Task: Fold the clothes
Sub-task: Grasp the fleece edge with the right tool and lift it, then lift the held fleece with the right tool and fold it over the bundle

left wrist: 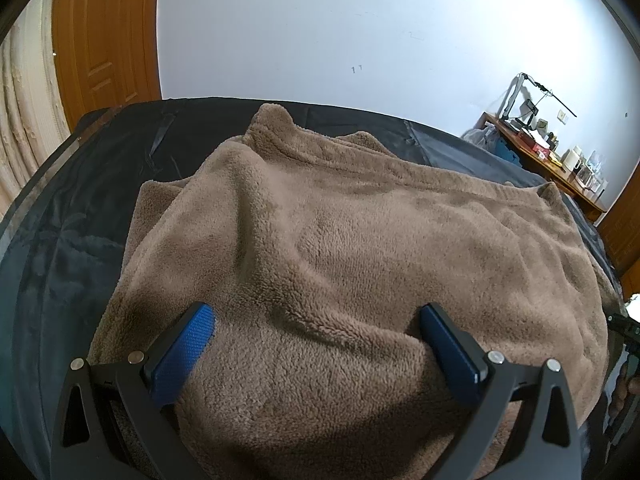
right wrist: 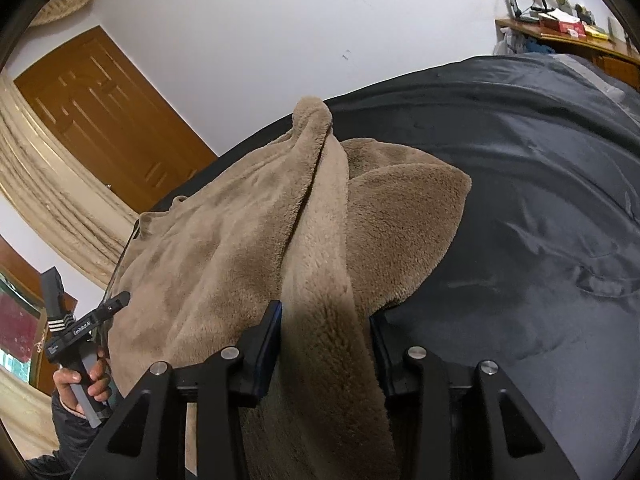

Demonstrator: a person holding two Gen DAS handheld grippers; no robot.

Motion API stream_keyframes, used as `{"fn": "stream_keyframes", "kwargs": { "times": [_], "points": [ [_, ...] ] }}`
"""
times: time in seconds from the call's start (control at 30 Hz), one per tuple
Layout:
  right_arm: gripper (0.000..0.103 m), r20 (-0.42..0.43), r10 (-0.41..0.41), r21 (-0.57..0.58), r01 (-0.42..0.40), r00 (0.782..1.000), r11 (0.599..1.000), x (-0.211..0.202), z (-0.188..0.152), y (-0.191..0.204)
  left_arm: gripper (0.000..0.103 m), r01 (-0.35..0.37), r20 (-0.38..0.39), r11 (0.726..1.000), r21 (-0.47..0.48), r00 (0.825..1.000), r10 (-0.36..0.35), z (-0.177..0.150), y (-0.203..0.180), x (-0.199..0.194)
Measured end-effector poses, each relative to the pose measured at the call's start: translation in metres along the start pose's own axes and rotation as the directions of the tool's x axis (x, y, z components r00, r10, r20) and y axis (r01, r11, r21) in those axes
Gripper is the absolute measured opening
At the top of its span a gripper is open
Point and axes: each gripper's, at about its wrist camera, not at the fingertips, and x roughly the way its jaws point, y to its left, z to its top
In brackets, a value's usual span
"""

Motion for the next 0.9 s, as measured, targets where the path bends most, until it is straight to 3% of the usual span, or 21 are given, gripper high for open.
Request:
{"fn": "stream_keyframes", "kwargs": {
  "times": [0.13,0.2,0.33,0.5,0.63,0.87,0.9],
  "points": [
    [0.033,0.016,0.107,0.136,-0.108,0.994,0.985,-0.001,-0.004,-0.010,0.103,0.012,-0.005,0.999,-0.029,1.000,-0.012,0.002,0.006,-0.003],
    [0.031,0.059,0.214,0.258,-0.222,0.975,0.940,-0.006,-0.007,-0.021,0.103,0.013,-0.010,0.997,-0.072,1.000,-0.014,0.005,0.014,-0.006],
    [0.029,0.137,0.332,0.332,-0.359,0.933,0.873,-0.019,-0.009,-0.016,0.103,0.028,-0.024,0.993,-0.119,0.999,-0.031,0.011,0.026,-0.015],
    [0.029,0.196,0.445,0.342,-0.486,0.874,0.804,-0.021,-0.006,0.017,0.103,0.035,0.005,0.995,-0.091,0.999,-0.034,0.016,0.039,-0.033],
    [0.029,0.221,0.502,0.316,-0.548,0.836,0.774,-0.017,0.002,0.058,0.103,0.052,0.016,0.986,-0.156,0.999,-0.050,0.017,0.073,-0.040],
    [0.030,0.193,0.569,0.231,-0.601,0.799,0.765,0.004,0.021,0.153,0.103,0.052,0.016,0.963,-0.263,0.999,-0.049,0.009,0.130,-0.048],
    [0.029,0.182,0.565,0.213,-0.594,0.804,0.776,0.006,0.024,0.164,0.103,0.056,0.018,0.960,-0.276,0.998,-0.053,0.007,0.136,-0.049]
  ]
}}
